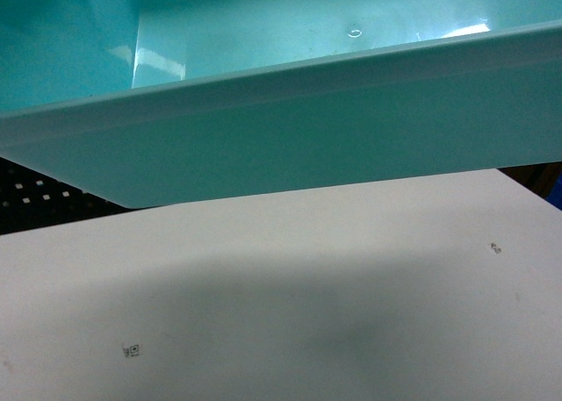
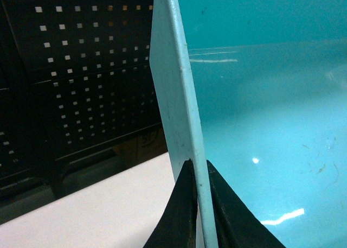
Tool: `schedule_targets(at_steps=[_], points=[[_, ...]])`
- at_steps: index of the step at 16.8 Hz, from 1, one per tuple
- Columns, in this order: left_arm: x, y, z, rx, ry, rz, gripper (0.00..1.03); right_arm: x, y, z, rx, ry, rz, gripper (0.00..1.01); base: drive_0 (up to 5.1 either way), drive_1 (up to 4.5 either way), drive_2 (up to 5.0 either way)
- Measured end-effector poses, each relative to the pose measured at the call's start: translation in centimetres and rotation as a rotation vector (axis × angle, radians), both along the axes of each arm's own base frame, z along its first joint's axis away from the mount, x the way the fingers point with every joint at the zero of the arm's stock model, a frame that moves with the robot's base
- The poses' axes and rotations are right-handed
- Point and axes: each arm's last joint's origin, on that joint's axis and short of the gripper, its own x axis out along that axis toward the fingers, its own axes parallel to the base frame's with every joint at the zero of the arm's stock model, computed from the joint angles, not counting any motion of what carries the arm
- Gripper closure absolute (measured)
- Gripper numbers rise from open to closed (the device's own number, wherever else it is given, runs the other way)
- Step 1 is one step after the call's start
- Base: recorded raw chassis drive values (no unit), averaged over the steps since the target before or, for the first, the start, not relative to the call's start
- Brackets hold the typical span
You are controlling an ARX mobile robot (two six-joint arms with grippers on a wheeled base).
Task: Stack blue boxes stably on right
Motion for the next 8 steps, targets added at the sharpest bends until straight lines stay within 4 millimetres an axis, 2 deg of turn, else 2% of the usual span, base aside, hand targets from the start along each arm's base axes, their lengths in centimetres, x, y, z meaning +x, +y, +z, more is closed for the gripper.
schedule_targets(at_steps=[8], points=[[0.00,0.00,0.00,0.000,0.000,0.000,1.01,0.00,0.00,0.00,0.000,0.000,0.000,0.95,-1.6,-1.59,-1.6]])
